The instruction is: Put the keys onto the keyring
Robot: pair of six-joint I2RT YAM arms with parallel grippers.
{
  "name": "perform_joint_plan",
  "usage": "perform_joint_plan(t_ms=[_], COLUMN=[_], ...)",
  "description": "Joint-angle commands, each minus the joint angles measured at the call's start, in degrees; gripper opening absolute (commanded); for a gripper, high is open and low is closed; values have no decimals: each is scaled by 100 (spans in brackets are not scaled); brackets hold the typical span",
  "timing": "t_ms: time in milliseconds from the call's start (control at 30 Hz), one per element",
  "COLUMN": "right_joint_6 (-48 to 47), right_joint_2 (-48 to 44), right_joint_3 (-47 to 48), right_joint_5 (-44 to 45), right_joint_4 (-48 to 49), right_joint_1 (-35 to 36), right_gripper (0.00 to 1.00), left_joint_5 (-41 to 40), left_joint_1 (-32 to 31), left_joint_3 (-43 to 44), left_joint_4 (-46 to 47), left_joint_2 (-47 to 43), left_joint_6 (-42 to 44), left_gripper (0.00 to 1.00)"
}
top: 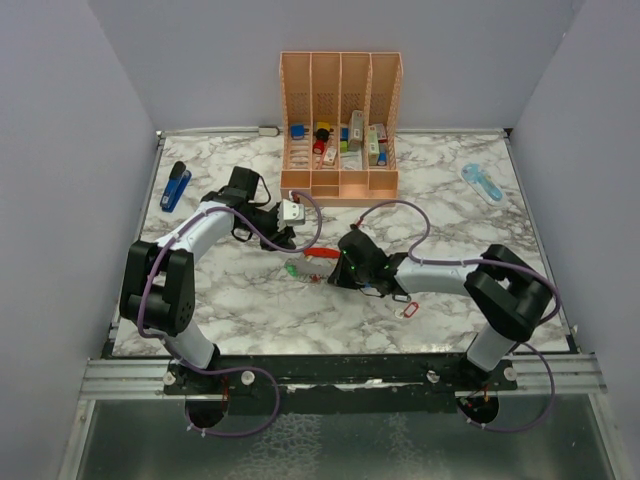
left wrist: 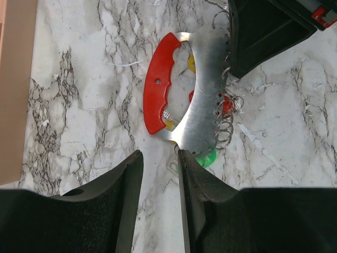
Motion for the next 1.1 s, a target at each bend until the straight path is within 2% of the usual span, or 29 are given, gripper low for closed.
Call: perform_joint_plan(t_ms=[0, 233, 533, 700, 867, 967, 1067], right_joint_6=[-86, -398, -158, -89, -82, -148, -428], right_joint_2=[-421, -874, -1637, -1887, -1874, -1789, -1700], right_joint_3=[-26, 386, 189, -26, -199, -144, 42], right_joint_5=[386, -85, -664, -1413, -2463, -2897, -3167], right_joint_4=[16, -493, -269, -25, 312, 362, 286], right_joint_1=[39, -12, -486, -933, -1412, -1560, -1596], right_gripper=[1, 1, 1, 1, 1, 1, 1], left_joint_5=[102, 444, 1097, 1146, 1334, 1382, 1422], left_joint_1=[22, 12, -153, -162, -266, -492, -805], left_joint_3=[73, 505, 782, 883, 1100, 1277, 1297], left_joint_4=[-150, -279, -581, -639, -1098, -1631, -1758], left_joint_2=[-148, -116, -166, -167, -134, -108, -87], left_joint_6=[15, -18, 97, 133, 498, 913, 837], left_gripper=[35, 36, 39, 39, 40, 42, 45])
